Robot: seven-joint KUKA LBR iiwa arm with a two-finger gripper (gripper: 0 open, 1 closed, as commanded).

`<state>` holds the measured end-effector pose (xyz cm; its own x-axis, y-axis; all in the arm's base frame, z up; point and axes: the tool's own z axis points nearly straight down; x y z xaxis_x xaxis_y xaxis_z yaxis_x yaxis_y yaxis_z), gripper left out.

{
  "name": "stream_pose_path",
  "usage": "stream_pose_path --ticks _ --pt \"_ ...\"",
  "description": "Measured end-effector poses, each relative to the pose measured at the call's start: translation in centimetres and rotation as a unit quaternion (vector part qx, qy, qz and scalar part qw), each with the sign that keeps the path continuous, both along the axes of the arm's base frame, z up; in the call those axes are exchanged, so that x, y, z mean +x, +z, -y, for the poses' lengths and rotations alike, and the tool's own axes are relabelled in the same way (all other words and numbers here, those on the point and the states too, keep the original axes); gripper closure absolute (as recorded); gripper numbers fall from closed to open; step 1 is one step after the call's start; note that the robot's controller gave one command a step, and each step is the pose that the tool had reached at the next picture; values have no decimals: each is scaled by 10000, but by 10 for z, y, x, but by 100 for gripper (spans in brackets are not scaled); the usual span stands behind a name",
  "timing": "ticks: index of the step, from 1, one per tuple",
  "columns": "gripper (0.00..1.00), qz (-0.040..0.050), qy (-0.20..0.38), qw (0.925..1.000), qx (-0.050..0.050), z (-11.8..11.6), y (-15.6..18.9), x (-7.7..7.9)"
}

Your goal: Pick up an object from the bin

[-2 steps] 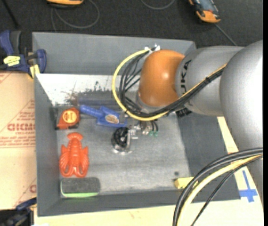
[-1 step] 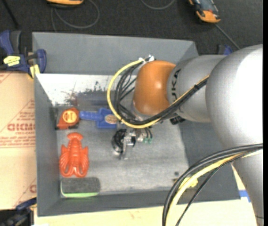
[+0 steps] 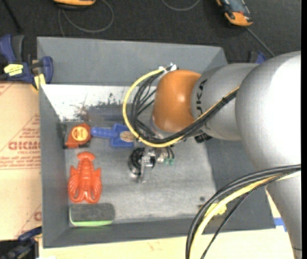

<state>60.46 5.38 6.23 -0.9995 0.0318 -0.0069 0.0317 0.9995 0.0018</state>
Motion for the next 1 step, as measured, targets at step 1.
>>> stream_pose_path --ticks 1 --pt "100 -15 1890 9820 -13 4 27 19"
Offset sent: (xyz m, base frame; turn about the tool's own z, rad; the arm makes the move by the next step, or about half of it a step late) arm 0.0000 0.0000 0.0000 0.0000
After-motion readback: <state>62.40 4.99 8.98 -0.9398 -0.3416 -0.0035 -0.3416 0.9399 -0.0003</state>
